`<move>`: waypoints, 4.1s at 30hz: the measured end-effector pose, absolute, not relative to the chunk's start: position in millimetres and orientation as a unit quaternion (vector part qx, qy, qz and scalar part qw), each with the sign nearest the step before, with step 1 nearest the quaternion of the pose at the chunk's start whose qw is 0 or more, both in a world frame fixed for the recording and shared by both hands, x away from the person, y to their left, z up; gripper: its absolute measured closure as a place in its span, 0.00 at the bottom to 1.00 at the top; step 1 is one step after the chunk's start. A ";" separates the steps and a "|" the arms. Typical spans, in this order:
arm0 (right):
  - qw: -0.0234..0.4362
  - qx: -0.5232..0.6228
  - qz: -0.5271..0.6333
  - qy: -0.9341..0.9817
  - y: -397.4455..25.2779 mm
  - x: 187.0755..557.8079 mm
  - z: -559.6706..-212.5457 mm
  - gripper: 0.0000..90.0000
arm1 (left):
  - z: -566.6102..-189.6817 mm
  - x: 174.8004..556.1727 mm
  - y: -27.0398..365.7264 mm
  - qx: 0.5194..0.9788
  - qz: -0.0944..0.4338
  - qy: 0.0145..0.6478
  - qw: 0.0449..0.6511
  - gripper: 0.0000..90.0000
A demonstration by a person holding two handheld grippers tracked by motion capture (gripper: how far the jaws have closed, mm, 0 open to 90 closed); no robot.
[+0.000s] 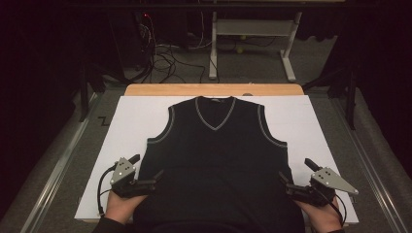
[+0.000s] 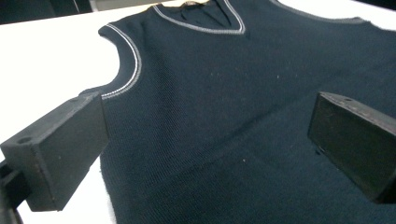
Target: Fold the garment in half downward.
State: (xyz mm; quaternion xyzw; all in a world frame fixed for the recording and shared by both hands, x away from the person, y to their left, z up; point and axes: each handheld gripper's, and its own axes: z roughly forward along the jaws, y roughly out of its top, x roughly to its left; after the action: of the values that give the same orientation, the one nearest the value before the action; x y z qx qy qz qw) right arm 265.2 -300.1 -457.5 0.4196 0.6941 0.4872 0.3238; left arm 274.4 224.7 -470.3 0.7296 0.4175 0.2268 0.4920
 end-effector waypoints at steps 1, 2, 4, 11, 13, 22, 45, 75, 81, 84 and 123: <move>0.324 0.421 0.487 0.693 -300.3 265.2 -457.4 0.00 | -470.4 274.7 225.6 0.726 0.224 0.420 0.496 0.00; 0.323 0.421 0.487 0.694 -300.8 265.2 -457.4 0.00 | -470.6 275.2 226.8 0.724 0.222 0.421 0.498 0.00; 0.323 0.421 0.489 0.693 -301.2 265.2 -457.5 0.00 | -470.8 275.4 227.9 0.724 0.222 0.420 0.501 0.00; 0.326 0.418 0.490 0.692 -300.8 265.3 -457.1 0.00 | -469.6 274.7 230.2 0.721 0.221 0.414 0.510 0.00; 0.329 0.417 0.488 0.692 -300.3 265.2 -457.1 0.00 | -469.5 274.8 230.8 0.720 0.221 0.414 0.511 0.00; 0.329 0.415 0.489 0.693 -300.2 265.4 -457.2 0.00 | -469.3 274.9 232.4 0.716 0.220 0.414 0.517 0.00; 0.328 0.410 0.485 0.699 -283.3 290.0 -451.4 0.00 | -470.6 281.2 235.5 0.714 0.211 0.416 0.522 0.00; 0.294 0.486 0.395 0.722 -286.6 350.2 -461.8 0.07 | -474.6 334.9 242.0 0.735 0.164 0.526 0.395 0.02; 0.264 0.507 0.357 0.739 -290.4 362.2 -467.0 0.20 | -479.0 344.4 241.4 0.735 0.154 0.545 0.372 0.19; 0.242 0.515 0.354 0.742 -292.3 363.6 -468.5 0.29 | -480.6 346.3 240.6 0.738 0.143 0.550 0.365 0.29; 0.265 0.486 0.363 0.750 -293.5 345.8 -457.0 0.94 | -470.2 334.0 241.7 0.740 0.158 0.521 0.395 0.90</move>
State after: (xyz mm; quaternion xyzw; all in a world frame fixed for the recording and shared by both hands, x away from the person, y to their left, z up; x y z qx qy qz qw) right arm 345.8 -293.5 -457.0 0.4861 0.7497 0.3629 0.2646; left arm 334.0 241.7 -470.2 0.7401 0.5205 0.1583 0.3953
